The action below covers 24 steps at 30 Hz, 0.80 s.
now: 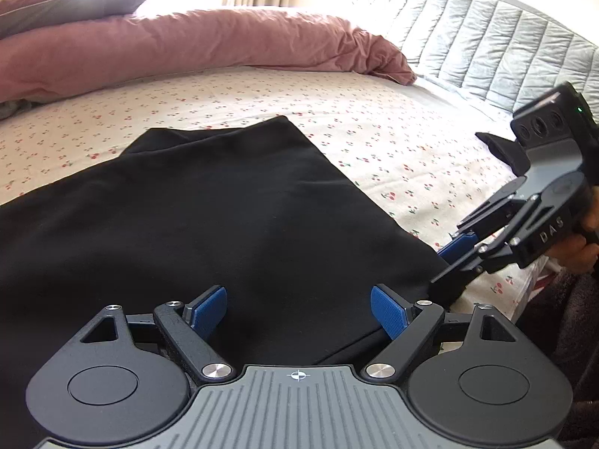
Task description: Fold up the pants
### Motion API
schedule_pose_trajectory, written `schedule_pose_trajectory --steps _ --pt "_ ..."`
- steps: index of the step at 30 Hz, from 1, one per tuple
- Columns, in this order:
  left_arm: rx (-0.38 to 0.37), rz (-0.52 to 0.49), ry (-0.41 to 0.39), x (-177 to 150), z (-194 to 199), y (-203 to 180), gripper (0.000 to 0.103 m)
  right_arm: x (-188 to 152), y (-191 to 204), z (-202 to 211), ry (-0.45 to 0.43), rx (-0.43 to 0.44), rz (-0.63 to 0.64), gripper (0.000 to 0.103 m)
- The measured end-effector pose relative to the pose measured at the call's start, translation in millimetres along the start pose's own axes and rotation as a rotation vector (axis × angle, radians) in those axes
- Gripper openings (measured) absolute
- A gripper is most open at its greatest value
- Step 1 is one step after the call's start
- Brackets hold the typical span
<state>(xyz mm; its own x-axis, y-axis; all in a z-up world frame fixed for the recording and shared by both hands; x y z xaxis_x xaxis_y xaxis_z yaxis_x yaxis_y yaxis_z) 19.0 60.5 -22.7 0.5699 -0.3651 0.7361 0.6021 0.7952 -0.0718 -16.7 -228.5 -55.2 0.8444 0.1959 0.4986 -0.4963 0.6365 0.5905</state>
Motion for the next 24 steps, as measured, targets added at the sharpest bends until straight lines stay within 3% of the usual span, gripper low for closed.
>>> schedule_pose_trajectory --steps 4,12,16,19,23,24 --pt "-0.017 -0.068 -0.006 -1.2 0.5 -16.2 0.086 0.8 -9.0 5.4 -0.017 0.060 -0.107 0.019" --pt "-0.079 -0.121 -0.066 4.2 8.7 -48.7 0.086 19.2 4.0 24.7 -0.132 0.166 -0.156 0.015" --pt "-0.026 -0.132 -0.094 9.4 1.0 -67.1 0.085 35.0 9.0 15.5 -0.152 0.193 -0.165 0.015" --pt "0.075 -0.107 -0.104 12.2 -8.3 -76.7 0.082 42.5 10.3 8.5 -0.151 0.208 -0.172 0.015" --pt "0.236 -0.126 -0.108 10.3 -22.8 -84.5 0.039 45.5 7.7 8.4 -0.146 0.223 -0.172 0.018" --pt "0.261 -0.141 -0.100 8.6 -26.2 -85.7 0.035 45.7 4.6 10.4 -0.146 0.224 -0.174 0.020"
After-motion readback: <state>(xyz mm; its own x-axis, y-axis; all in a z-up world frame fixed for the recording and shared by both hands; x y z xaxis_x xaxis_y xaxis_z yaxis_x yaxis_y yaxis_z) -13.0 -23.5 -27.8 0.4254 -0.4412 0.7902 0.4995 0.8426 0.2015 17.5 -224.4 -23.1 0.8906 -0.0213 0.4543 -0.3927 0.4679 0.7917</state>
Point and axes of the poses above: each gripper's, at about its wrist camera, not at the fingertips, and z roughly against the way its jaws point, y to its left, x to its top, the point moved 1 cm from there along -z, roughly the way its jaws point, and after that the axes turned 6 degrees about x, right-handed, at the moved point
